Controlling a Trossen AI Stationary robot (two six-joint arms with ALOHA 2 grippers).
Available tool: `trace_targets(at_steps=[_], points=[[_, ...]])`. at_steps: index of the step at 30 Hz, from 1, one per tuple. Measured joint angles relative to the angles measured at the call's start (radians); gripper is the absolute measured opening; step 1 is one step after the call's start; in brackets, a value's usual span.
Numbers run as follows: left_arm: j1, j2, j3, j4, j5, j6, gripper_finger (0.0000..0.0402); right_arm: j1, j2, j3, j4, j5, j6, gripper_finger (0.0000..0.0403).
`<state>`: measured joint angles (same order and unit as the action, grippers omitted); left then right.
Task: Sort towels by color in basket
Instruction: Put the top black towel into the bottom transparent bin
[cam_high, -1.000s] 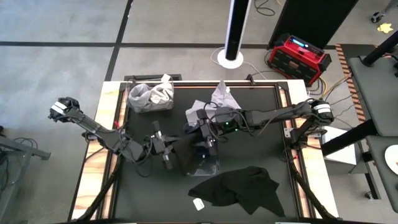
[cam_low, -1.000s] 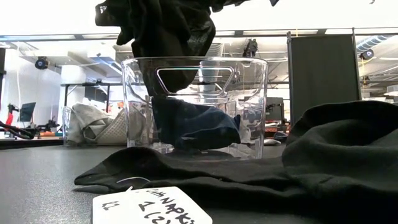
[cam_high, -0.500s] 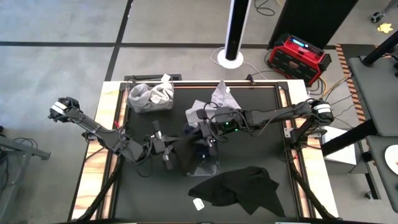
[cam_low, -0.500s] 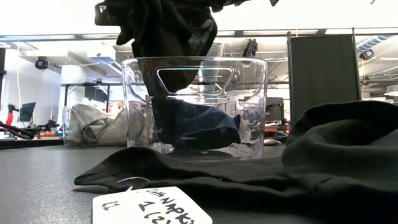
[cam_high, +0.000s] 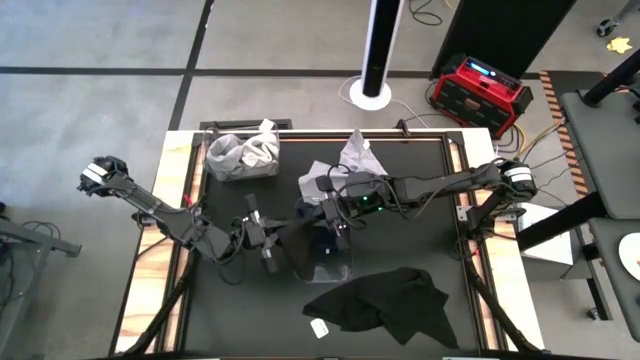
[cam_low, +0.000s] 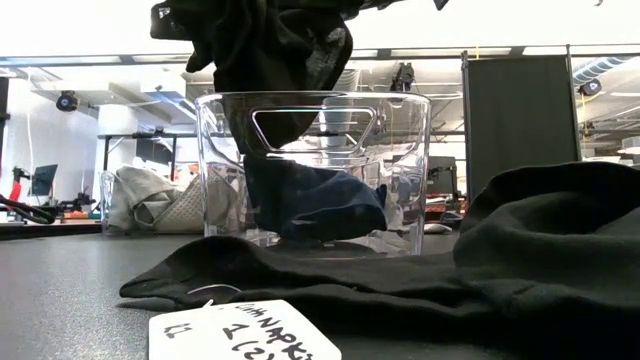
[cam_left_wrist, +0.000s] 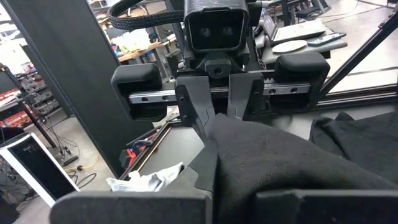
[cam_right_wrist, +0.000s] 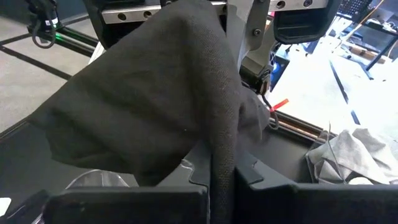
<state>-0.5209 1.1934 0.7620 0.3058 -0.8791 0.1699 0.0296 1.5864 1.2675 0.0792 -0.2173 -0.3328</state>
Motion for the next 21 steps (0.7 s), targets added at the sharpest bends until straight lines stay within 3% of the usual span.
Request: trace_targets(at_steps=[11,14,21], points=[[0.001,0.0,0.0,0.006,0.0,-0.058,0.0007,0.0,0.0,0.0,0.0,0.001,-0.002,0.0009],[0.001,0.0,0.0,0.006,-0.001,-0.063,0.0037,0.0,0.0,0.0,0.0,0.009,-0.002,0.0009],[0.001,0.0,0.0,-0.006,-0.069,-0.072,0.0149,0.0,0.0,0.0,-0.015,0.01,-0.001,0.0009]])
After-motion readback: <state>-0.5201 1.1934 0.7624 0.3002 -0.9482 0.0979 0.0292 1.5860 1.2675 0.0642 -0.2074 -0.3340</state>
